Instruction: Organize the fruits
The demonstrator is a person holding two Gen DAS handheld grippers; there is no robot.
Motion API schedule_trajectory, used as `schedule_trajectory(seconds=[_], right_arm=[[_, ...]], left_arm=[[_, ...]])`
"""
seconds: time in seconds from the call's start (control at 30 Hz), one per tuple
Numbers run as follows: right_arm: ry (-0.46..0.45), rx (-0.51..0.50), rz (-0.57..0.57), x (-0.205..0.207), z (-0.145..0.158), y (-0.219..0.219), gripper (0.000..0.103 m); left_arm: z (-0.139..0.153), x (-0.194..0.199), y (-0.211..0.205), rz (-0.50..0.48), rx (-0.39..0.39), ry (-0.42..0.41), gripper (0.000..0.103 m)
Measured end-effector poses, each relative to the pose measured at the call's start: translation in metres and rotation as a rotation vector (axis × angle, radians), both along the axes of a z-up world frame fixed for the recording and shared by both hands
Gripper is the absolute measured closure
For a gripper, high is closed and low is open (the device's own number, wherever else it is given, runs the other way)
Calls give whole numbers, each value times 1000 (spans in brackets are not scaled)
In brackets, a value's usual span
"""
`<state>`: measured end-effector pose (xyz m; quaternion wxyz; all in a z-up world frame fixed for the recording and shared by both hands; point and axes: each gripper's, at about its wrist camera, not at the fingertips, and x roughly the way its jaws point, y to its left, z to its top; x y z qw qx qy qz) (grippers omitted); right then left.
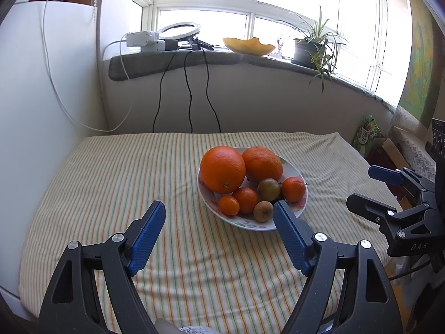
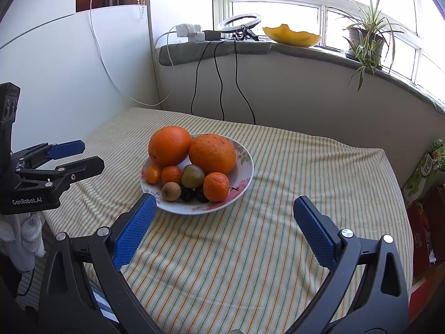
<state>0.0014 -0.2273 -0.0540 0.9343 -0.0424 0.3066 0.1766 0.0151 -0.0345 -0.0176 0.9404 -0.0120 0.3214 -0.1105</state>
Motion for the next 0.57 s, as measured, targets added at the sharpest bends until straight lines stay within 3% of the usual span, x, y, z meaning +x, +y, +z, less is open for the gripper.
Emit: schedule_trajectory(seconds=[0.57], right_arm=[[13,-4,-13,5,-5,2,2]], left_arm=[[-1,5,0,0,12,-10,23]])
